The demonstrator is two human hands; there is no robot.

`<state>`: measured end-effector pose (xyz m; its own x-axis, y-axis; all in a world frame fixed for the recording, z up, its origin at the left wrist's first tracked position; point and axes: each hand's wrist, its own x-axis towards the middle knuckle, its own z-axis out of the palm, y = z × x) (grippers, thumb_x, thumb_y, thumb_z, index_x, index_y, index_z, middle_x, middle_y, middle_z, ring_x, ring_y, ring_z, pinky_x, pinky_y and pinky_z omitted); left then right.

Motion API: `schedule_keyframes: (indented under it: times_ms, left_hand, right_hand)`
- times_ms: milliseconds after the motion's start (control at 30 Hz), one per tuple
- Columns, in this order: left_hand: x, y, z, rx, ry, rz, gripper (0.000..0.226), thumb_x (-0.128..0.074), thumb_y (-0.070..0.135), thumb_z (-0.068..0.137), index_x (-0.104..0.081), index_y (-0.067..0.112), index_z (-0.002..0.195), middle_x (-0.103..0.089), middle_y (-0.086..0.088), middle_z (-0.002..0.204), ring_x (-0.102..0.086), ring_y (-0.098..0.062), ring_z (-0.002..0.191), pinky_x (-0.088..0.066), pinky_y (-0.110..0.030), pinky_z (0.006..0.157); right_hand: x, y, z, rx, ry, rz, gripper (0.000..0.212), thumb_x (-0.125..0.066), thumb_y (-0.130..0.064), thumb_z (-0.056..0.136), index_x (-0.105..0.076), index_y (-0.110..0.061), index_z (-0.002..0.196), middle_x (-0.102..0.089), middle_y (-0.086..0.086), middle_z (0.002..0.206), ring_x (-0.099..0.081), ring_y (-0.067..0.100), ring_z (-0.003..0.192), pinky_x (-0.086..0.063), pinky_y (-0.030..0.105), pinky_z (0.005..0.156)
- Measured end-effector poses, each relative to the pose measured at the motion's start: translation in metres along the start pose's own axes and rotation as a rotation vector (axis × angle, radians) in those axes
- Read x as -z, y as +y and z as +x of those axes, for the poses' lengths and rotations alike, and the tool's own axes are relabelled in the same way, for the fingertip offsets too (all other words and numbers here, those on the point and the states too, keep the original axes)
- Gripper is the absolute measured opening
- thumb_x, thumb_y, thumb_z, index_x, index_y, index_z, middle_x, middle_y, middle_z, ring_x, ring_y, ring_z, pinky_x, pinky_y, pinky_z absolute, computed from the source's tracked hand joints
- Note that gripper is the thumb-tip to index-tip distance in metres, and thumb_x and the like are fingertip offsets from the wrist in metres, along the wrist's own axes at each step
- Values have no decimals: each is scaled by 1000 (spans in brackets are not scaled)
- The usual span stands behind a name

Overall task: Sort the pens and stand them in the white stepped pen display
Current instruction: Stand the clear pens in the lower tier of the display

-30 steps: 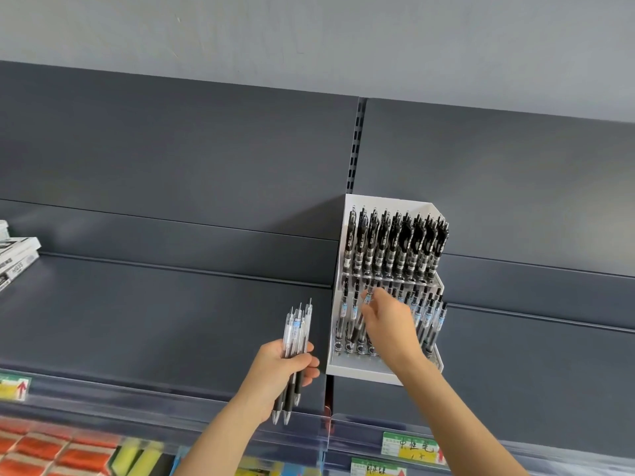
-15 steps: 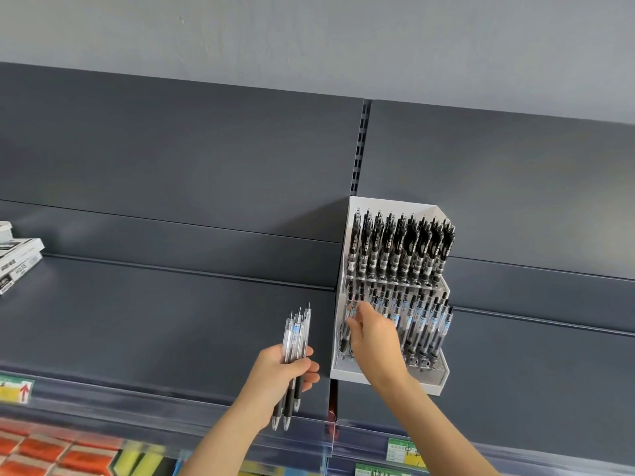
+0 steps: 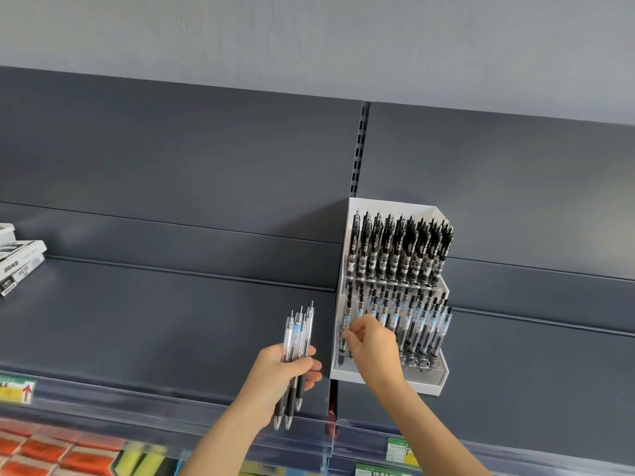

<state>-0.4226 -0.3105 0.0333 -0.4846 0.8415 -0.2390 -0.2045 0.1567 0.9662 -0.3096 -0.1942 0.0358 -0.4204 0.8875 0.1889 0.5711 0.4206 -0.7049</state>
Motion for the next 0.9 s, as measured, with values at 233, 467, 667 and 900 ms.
schedule_keyframes:
  times_ms: [233, 467, 667, 900]
  left_hand:
    - [-5, 6, -4, 39, -71, -92, 13, -60, -5, 84, -66, 0, 94, -72, -16, 81, -70, -24, 72, -58, -31, 68]
    - [-13, 9, -8, 43, -122, -56, 12, -59, 0, 87, -66, 1, 96, -73, -15, 82, -71, -25, 76, -57, -32, 70]
    - [-15, 9, -9, 31, -72, -96, 13, -65, -5, 80, -67, 0, 91, -72, -17, 81, -70, -25, 71, -58, -32, 69]
    - [-13, 5, -5, 27, -33, -35, 12, -62, -3, 84, -67, 3, 93, -72, -14, 83, -70, -23, 74, -57, -29, 67]
  right_hand:
    - [8, -21, -13, 107, -68, 196, 14, -62, -19, 88, -69, -11, 80, -58, -11, 65, -52, 3, 61, -45, 18, 64]
    - [15, -25, -13, 21, -282, 458, 27, -58, -10, 89, -57, -5, 62, -45, -9, 46, -38, 3, 45, -34, 15, 53]
    - [17, -20, -12, -60, -274, 531, 16, -60, -8, 87, -61, -8, 71, -54, -3, 57, -47, 7, 53, -39, 18, 51]
    - [29, -18, -10, -19, -160, 317, 15, -58, -11, 89, -63, -6, 76, -61, 4, 63, -51, 13, 56, -42, 22, 56]
